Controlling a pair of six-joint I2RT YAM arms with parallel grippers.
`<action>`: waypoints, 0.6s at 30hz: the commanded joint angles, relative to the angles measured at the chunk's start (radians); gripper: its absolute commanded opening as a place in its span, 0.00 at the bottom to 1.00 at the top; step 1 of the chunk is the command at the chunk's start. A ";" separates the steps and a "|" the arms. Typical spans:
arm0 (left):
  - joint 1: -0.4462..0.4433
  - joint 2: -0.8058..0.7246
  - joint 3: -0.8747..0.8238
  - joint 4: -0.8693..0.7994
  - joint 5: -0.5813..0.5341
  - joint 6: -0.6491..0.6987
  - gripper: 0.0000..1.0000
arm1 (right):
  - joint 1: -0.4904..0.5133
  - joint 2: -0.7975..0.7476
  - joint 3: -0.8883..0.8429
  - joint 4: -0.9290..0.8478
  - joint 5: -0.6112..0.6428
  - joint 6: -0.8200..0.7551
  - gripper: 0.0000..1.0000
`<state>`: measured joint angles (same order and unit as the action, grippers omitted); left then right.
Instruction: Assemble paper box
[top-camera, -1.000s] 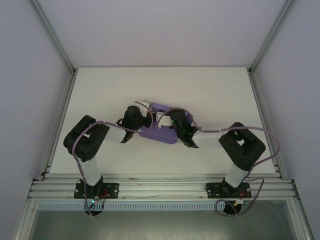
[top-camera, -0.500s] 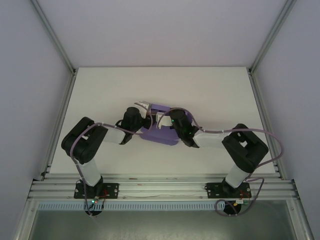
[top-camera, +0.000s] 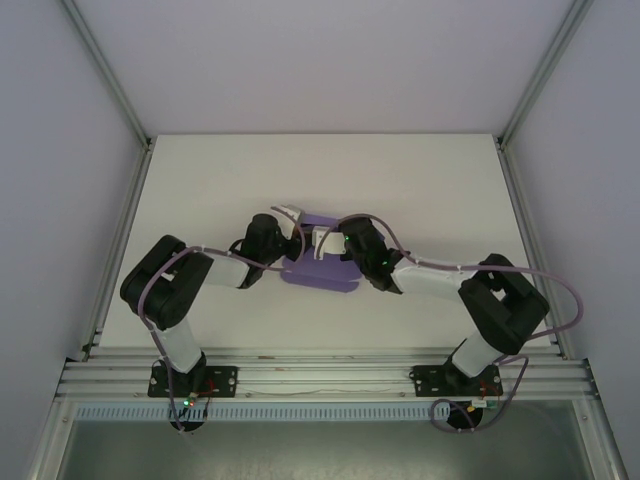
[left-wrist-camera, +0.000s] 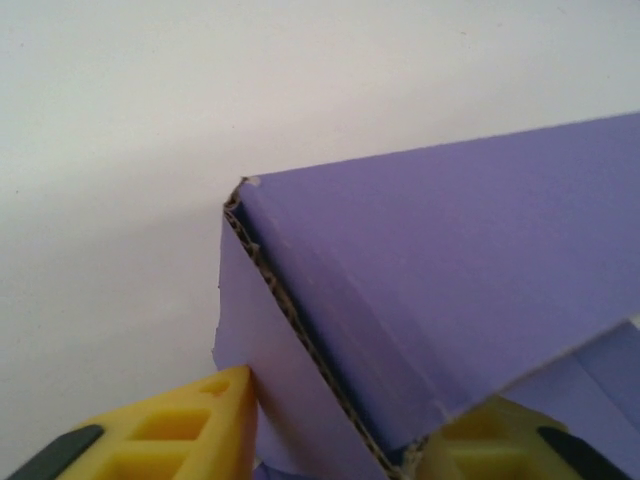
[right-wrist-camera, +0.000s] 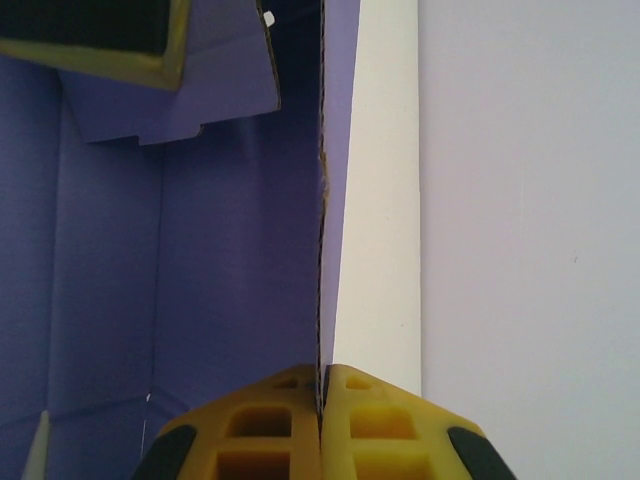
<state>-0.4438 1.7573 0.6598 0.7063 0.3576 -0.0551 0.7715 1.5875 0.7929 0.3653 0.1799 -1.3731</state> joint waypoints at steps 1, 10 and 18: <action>0.007 0.025 0.039 0.027 0.037 -0.005 0.32 | 0.016 0.046 0.022 -0.039 -0.048 -0.027 0.00; -0.007 0.042 0.060 0.062 -0.029 -0.079 0.26 | 0.017 0.164 0.009 0.177 0.054 -0.080 0.00; -0.051 0.089 0.134 -0.087 -0.226 -0.093 0.26 | 0.017 0.158 0.015 0.190 0.061 -0.075 0.00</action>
<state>-0.4736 1.8095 0.7498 0.6559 0.2077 -0.1268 0.7712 1.7290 0.8028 0.5892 0.3107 -1.4406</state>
